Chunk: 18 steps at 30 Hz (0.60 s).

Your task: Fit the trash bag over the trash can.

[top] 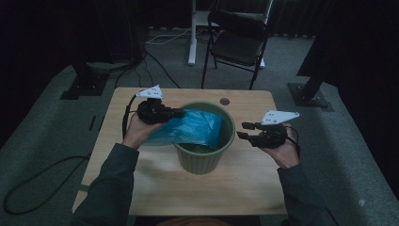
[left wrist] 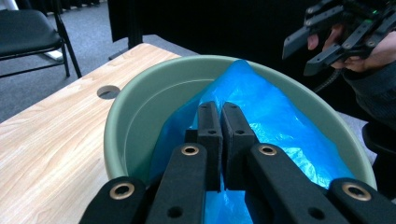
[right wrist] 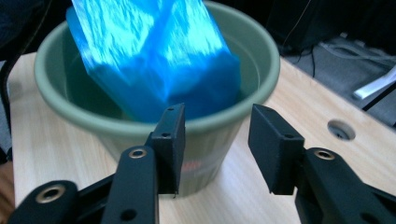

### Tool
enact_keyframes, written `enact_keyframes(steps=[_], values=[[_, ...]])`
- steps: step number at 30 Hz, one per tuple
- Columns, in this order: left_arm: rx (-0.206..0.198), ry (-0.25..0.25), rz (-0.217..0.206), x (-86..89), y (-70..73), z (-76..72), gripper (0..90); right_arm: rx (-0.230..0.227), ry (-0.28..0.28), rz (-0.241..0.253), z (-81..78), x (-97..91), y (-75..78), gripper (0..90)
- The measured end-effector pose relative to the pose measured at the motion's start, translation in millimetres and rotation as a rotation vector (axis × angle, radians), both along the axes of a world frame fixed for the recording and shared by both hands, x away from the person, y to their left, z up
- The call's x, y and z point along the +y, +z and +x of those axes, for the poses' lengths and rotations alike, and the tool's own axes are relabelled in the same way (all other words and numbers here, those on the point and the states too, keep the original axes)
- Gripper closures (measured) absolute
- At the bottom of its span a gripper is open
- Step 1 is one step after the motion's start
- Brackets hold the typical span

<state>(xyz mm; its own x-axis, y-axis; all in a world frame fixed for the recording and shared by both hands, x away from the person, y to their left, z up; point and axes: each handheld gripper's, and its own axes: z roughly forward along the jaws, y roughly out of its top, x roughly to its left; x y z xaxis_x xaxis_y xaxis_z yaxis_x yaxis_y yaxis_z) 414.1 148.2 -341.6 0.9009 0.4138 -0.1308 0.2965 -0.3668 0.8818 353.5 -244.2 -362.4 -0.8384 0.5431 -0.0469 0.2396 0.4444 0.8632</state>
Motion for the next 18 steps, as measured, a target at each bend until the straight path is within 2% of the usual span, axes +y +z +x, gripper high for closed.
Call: enact_keyframes(steps=[7, 8, 14, 16, 18], values=[[0.017, 0.016, 0.006, -5.3, 1.0, 5.2, 87.9, -0.028, 0.042, -0.011, -0.3, 23.6, 4.9, 48.8], [0.018, 0.017, 0.008, -6.9, 1.5, 5.9, 87.9, -0.042, 0.056, -0.015, 0.2, 34.6, 6.8, 46.0], [0.019, 0.012, 0.008, -11.9, 3.0, 6.9, 87.9, -0.053, 0.079, -0.016, 3.0, 50.3, 10.4, 42.5], [0.021, 0.009, 0.004, -12.9, 2.9, 7.0, 87.9, -0.035, 0.095, 0.001, 3.4, 55.5, 11.6, 40.4], [0.020, 0.013, 0.004, -13.8, 2.9, 7.0, 87.9, -0.040, 0.108, 0.000, 2.6, 62.1, 13.0, 39.8]])
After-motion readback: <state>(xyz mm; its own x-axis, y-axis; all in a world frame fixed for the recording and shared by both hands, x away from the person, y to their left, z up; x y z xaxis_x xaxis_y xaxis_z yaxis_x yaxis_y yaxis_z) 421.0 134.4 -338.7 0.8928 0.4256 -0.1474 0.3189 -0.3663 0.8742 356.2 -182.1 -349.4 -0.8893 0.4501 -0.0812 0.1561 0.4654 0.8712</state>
